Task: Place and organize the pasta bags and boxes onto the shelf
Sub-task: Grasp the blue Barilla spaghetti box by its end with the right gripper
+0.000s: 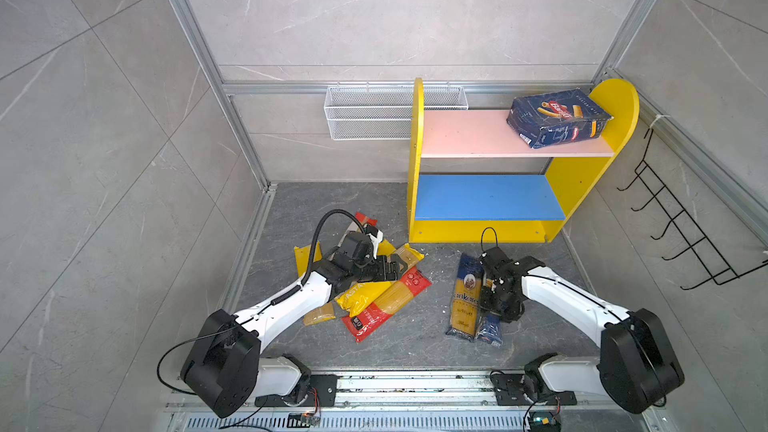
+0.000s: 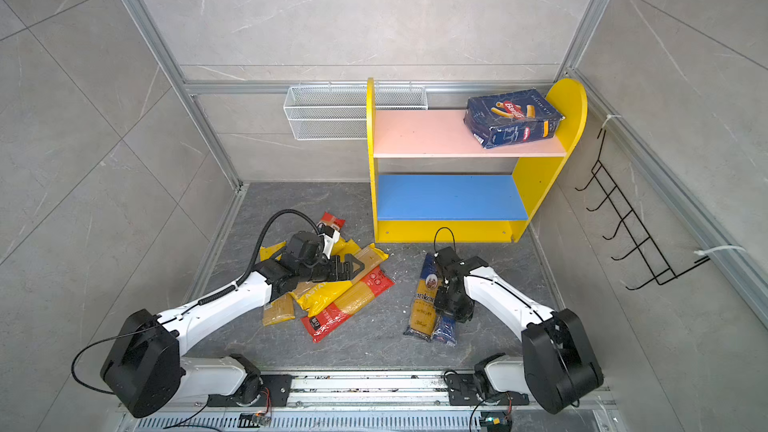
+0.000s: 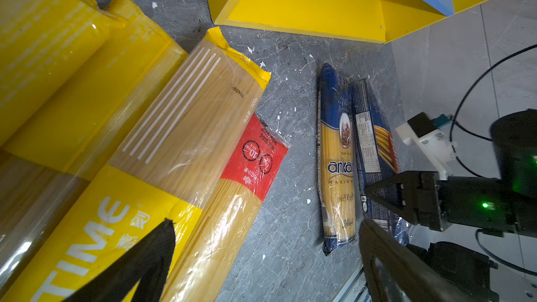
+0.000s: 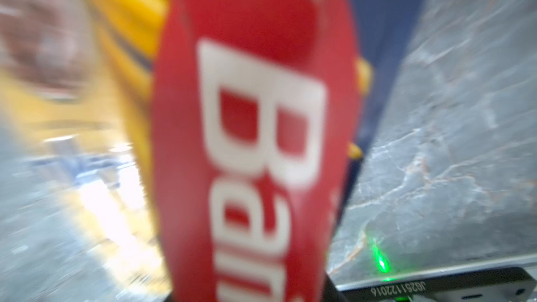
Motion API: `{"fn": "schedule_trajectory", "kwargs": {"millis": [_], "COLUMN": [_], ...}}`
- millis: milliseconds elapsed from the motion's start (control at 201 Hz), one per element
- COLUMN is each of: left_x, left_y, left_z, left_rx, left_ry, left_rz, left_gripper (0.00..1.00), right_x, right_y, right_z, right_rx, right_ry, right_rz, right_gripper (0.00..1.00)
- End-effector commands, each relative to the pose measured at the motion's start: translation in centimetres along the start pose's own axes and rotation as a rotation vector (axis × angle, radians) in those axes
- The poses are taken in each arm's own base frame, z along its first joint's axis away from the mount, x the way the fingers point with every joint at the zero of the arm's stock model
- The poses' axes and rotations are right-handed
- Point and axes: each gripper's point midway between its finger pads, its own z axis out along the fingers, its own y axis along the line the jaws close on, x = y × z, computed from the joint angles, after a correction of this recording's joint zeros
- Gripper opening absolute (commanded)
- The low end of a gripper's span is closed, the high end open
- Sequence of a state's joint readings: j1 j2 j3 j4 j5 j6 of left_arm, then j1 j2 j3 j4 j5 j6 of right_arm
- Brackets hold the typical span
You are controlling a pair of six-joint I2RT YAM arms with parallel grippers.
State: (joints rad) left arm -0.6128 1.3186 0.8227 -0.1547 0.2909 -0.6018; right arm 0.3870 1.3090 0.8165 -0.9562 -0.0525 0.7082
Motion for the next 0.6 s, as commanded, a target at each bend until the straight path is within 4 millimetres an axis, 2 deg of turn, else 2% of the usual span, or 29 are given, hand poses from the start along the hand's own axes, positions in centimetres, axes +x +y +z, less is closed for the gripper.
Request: {"fn": "schedule_trajectory", "kwargs": {"millis": [0, 378, 592], "left_x": [-0.6, -1.1, -1.8], "left_y": [-0.8, -1.1, -1.6], "left_z": [-1.1, -1.8, -2.0], "left_rx": [0.007, 0.004, 0.006], "left_ry": [-0.028, -0.045, -0.049], "left_rz": [0.036, 0.038, 0.045], "left_gripper": [1.0, 1.0, 1.0], "right_x": [-1.2, -0.9, -0.3], "right_y": [1.1, 2.4, 2.3], "right_z": [-3.9, -10.4, -15.4], "right_rx": [-0.061, -0.204, -0.265], "right_ry": [-0.098, -0.199, -0.283], "right_rz": [-0.043, -0.08, -0.115], "right_gripper": [0.37, 0.34, 0.34]}}
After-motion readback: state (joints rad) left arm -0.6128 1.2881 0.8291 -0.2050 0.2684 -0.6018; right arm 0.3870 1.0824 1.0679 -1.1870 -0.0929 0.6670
